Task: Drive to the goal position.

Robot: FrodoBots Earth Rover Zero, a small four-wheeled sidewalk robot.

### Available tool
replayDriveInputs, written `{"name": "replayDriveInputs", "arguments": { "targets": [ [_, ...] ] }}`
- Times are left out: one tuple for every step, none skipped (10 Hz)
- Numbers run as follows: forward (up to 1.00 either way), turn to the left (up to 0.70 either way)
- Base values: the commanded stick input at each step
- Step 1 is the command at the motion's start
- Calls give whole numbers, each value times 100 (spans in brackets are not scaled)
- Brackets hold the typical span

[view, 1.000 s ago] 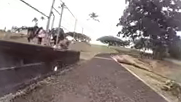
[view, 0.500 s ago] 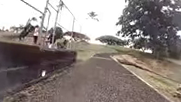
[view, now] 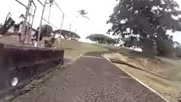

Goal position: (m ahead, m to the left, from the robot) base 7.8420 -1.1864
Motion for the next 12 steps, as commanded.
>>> {"name": "replayDriveInputs", "arguments": {
  "targets": [
    [85, 0],
    [85, 0],
    [85, 0],
    [85, 0],
    [85, 0],
    [85, 0],
    [85, 0],
    [85, 0],
    [85, 0],
    [85, 0],
    [85, 0],
    [85, 0]
  ]
}}
